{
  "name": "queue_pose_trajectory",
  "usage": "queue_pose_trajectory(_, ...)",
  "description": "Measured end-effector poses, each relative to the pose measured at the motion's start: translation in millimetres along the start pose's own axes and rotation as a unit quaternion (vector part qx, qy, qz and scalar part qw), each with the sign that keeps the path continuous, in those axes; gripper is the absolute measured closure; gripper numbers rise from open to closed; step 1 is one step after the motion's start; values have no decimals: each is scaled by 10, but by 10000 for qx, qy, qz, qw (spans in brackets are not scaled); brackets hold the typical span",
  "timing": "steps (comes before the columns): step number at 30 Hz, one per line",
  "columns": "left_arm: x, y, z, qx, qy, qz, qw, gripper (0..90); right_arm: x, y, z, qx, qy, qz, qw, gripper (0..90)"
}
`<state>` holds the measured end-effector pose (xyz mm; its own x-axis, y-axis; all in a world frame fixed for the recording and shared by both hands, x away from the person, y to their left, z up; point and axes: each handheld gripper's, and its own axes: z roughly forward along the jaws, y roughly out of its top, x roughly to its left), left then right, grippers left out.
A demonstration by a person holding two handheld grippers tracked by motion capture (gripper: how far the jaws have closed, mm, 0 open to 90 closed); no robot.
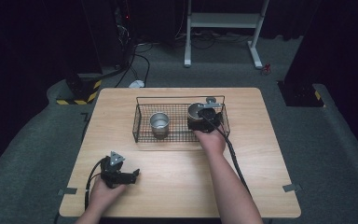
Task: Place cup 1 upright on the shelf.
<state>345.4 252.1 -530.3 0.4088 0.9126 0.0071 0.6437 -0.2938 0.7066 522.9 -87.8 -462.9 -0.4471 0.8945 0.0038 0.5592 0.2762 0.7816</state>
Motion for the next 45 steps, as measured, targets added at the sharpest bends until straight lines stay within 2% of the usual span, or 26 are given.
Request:
queue_pose_trajectory(10,0,1,0,2,2,1,10000,5,-57,-18,-106,-176,1,-34,9998,97)
queue_pose_trajectory(19,0,-1,1,-2,-3,2,10000,5,-10,-53,-174,-226,62,-63,9997,97)
queue_pose_trajectory(31,1,0,3,-10,-10,-8,10000,3,-38,-107,-283,-289,31,-101,9995,97)
queue_pose_trajectory(45,0,0,3,-8,-5,-13,10000,3,-8,-225,-496,-417,52,-145,9990,97)
